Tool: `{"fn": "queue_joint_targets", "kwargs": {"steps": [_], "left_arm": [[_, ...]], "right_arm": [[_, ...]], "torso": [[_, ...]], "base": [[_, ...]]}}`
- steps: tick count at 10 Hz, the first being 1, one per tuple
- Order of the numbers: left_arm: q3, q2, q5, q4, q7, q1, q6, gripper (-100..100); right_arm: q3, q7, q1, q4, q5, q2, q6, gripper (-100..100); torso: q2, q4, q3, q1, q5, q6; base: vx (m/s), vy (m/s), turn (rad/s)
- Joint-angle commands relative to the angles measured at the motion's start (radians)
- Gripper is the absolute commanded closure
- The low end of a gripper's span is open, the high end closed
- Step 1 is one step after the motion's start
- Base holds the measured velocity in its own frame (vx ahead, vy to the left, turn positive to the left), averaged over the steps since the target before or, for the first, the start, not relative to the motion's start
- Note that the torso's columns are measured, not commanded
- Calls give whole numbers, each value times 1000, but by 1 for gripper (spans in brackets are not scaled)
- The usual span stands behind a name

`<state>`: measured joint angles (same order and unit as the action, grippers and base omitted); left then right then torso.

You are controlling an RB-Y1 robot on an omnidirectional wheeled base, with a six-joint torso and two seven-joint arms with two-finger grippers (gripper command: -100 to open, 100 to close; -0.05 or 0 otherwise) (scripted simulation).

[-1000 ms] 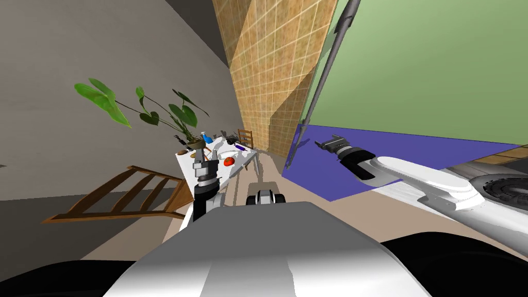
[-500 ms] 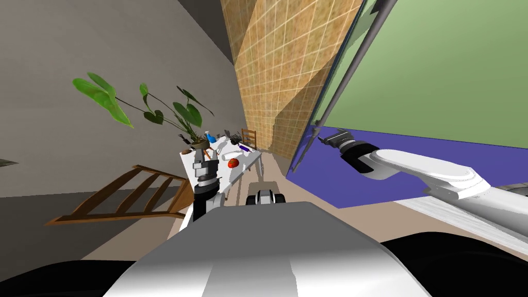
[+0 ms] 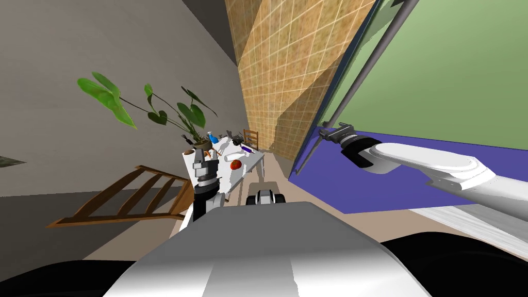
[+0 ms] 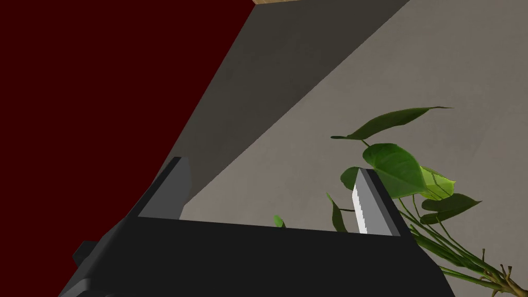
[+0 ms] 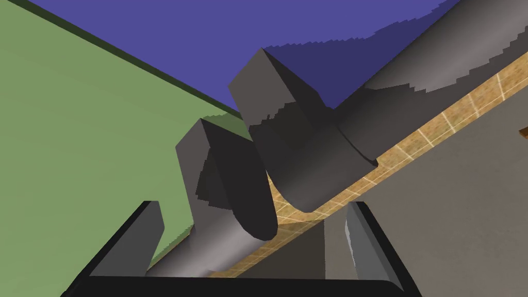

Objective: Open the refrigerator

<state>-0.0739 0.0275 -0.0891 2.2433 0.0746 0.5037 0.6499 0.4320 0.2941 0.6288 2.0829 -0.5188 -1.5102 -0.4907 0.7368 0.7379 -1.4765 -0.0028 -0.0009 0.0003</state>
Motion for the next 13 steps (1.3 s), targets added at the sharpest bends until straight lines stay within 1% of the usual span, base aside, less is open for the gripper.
{"fn": "queue_joint_targets", "kwargs": {"steps": [1,2,3,4,5,6,7,8,9,10,11,12,13], "left_arm": [[0,0,0,0,0,0,0,0],[0,0,0,0,0,0,0,0],[0,0,0,0,0,0,0,0],[0,0,0,0,0,-1,0,0],[0,0,0,0,0,-1,0,0],[0,0,0,0,0,-1,0,0],[0,0,0,0,0,-1,0,0],[0,0,0,0,0,-1,0,0],[0,0,0,0,0,-1,0,0],[0,0,0,0,0,0,0,0],[0,0,0,0,0,0,0,0],[0,0,0,0,0,-1,0,0],[0,0,0,0,0,0,0,0]], "right_arm": [[2,0,0,-1,3,-2,0,100],[2,-3,10,52,0,-17,-23,100],[3,-5,19,81,-4,-33,-48,100],[3,-5,19,108,-4,-33,-48,100],[4,-6,28,142,-7,-49,-73,100],[4,-6,28,161,-7,-49,-73,100],[6,-8,37,195,-11,-65,-98,100],[6,-8,37,214,-11,-65,-98,100],[7,-9,46,259,-14,-80,-123,100],[7,-9,46,267,-14,-80,-123,100],[8,-10,55,311,-18,-96,-148,100],[8,-10,55,320,-18,-96,-148,100],[10,-12,64,365,-21,-112,-173,100]], "torso": [[2,0,1,1,0,0],[3,1,1,1,1,0],[5,0,3,2,2,-2],[8,1,5,2,3,0],[7,2,4,3,3,4],[8,2,5,4,4,5],[6,3,3,2,4,7],[6,3,3,1,5,5],[4,4,1,1,5,5],[4,3,1,2,5,5],[4,4,1,1,5,5],[5,3,2,2,5,3],[5,4,2,2,4,5]], "base": [[6,7,9],[-63,-56,-8],[-155,-139,45],[-154,-120,54],[-182,-94,17],[-150,-65,19],[-163,-81,-12],[-125,-74,6],[-117,-71,13],[-102,-77,10],[-122,-98,-8],[-103,-80,25],[-111,-98,7]]}}
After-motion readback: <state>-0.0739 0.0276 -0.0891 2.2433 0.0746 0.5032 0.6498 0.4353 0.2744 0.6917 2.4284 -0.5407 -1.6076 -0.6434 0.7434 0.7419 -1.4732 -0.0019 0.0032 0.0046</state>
